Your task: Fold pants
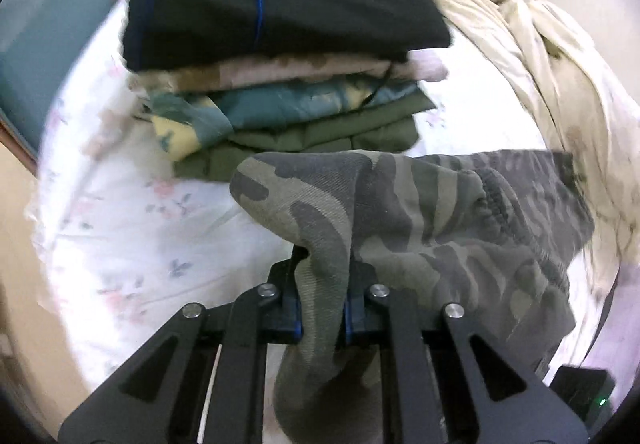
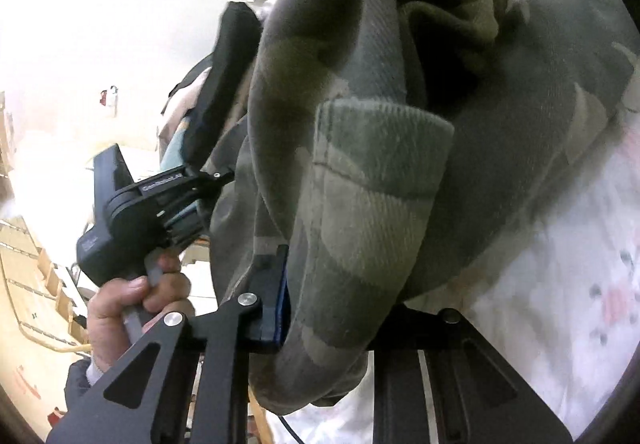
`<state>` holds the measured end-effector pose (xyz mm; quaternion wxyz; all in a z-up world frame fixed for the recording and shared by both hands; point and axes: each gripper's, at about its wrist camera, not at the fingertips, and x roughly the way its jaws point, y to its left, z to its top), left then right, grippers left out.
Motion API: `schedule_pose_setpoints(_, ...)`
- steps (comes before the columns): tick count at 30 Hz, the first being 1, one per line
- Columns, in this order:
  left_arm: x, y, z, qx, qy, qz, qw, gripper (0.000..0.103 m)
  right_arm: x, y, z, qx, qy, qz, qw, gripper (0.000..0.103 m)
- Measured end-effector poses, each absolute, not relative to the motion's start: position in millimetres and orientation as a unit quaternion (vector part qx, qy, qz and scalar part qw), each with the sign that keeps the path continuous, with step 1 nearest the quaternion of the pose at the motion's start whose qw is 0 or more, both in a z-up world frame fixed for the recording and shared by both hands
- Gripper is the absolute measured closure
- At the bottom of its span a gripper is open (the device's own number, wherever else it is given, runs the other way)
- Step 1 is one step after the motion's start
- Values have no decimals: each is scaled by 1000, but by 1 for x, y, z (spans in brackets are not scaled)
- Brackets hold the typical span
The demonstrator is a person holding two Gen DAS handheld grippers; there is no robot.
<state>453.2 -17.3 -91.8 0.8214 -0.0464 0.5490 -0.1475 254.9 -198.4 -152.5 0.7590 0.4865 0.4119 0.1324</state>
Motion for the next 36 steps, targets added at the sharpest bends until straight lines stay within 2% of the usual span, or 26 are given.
schedule_pose_setpoints(7, 400, 54, -62, -13, 563, -102, 820, 93, 205, -131, -130, 480, 438, 186, 737, 82)
schedule_pose_setpoints(13, 360, 121, -86, -12, 588, -41, 807, 92, 173, -64, -163, 463, 490, 207, 709, 82)
schedule_pose_setpoints(14, 359, 130, -94, -25, 598, -38, 800, 91, 171, -61, -171, 457, 500, 200, 708, 76)
schedule_pose_setpoints(16, 358, 145, -113, -41, 616, -26, 786, 85, 164, -58, -191, 456, 523, 188, 695, 68)
schedule_pose_setpoints(18, 357, 151, -125, -27, 620, -15, 784, 72, 159, -53, -199, 444, 543, 188, 687, 50)
schedule_pose_setpoints(19, 356, 151, -127, -7, 617, -8, 787, 66, 154, -53, -200, 436, 549, 190, 687, 50)
schedule_pose_setpoints(20, 356, 149, -128, 18, 617, 1, 787, 55, 151, -54, -199, 430, 552, 193, 688, 48)
schedule_pose_setpoints(23, 355, 153, -116, 42, 598, 24, 800, 48, 142, -56, -192, 415, 578, 203, 673, 42)
schedule_pose_setpoints(24, 355, 155, -113, 39, 597, 30, 800, 44, 138, -58, -190, 410, 586, 208, 667, 42)
schedule_pose_setpoints(29, 349, 153, -87, 25, 572, 40, 819, 44, 130, -95, -147, 357, 577, 197, 708, 41)
schedule_pose_setpoints(34, 325, 124, -75, 14, 580, -7, 814, 44, 149, -122, -62, 275, 477, 174, 816, 40)
schedule_pose_setpoints(35, 318, 115, -78, 15, 592, -26, 806, 44, 159, -118, -58, 258, 479, 182, 819, 45)
schedule_pose_setpoints(36, 312, 108, -82, 11, 602, -40, 797, 44, 170, -120, -59, 244, 486, 187, 818, 56)
